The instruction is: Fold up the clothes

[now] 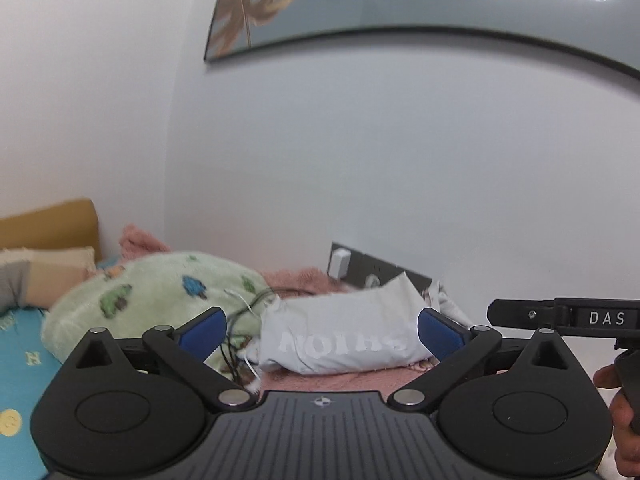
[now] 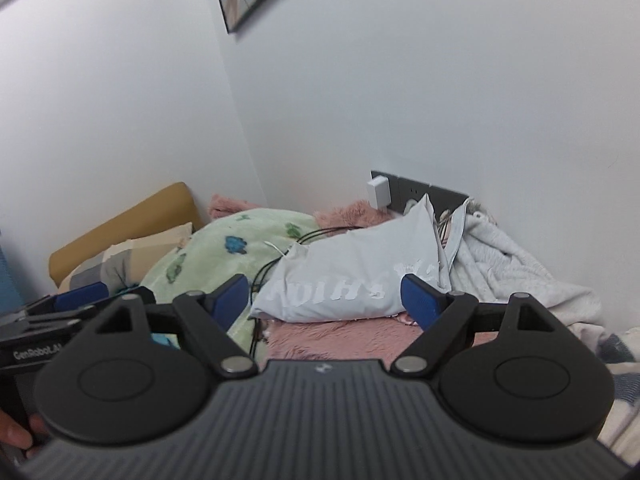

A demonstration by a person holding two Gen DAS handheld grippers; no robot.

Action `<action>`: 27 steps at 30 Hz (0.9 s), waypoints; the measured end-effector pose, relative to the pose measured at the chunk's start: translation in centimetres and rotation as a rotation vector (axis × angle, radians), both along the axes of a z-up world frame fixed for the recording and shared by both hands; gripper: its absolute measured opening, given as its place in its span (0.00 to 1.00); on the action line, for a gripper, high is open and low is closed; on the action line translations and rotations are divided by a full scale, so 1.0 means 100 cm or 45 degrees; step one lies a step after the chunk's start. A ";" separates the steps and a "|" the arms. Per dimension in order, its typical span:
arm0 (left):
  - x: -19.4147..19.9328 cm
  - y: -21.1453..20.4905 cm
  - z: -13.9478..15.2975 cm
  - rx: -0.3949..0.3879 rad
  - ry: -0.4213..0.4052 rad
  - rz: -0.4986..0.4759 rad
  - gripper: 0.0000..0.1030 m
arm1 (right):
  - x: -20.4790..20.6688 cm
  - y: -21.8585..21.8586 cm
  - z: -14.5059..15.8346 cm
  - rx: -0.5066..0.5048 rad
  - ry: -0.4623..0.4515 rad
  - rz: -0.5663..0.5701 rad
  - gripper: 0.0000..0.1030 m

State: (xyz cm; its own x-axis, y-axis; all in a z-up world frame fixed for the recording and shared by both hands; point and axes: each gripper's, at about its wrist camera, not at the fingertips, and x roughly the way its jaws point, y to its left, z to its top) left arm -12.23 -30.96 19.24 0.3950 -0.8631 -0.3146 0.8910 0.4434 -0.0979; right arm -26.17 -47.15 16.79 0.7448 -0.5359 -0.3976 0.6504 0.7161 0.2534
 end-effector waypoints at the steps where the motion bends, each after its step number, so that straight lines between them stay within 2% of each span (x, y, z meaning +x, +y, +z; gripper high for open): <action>1: -0.007 0.007 0.003 -0.014 -0.016 0.008 1.00 | -0.005 0.005 0.002 -0.012 -0.004 0.002 0.82; 8: -0.052 0.058 0.015 -0.106 -0.063 0.050 1.00 | -0.031 0.046 0.005 -0.136 -0.033 0.017 0.82; 13: -0.071 0.084 0.012 -0.108 -0.116 0.103 1.00 | -0.041 0.069 0.005 -0.227 -0.064 0.027 0.82; 18: -0.068 0.098 0.001 -0.128 -0.100 0.118 1.00 | -0.037 0.087 -0.004 -0.296 -0.058 0.054 0.82; 20: -0.062 0.102 -0.007 -0.129 -0.091 0.165 1.00 | -0.034 0.091 -0.010 -0.301 -0.064 0.056 0.82; 23: -0.058 0.108 -0.023 -0.109 -0.090 0.152 1.00 | -0.028 0.094 -0.018 -0.301 -0.079 0.048 0.82; 27: -0.051 0.112 -0.035 -0.110 -0.073 0.181 1.00 | -0.019 0.101 -0.024 -0.373 -0.081 0.023 0.82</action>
State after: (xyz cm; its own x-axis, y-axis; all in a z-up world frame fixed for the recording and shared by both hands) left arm -17.31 -19.79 15.79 0.5299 -0.8202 -0.2154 0.8252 0.5573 -0.0920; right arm -28.06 -37.02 14.36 0.7740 -0.6071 -0.1801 0.6261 0.7761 0.0745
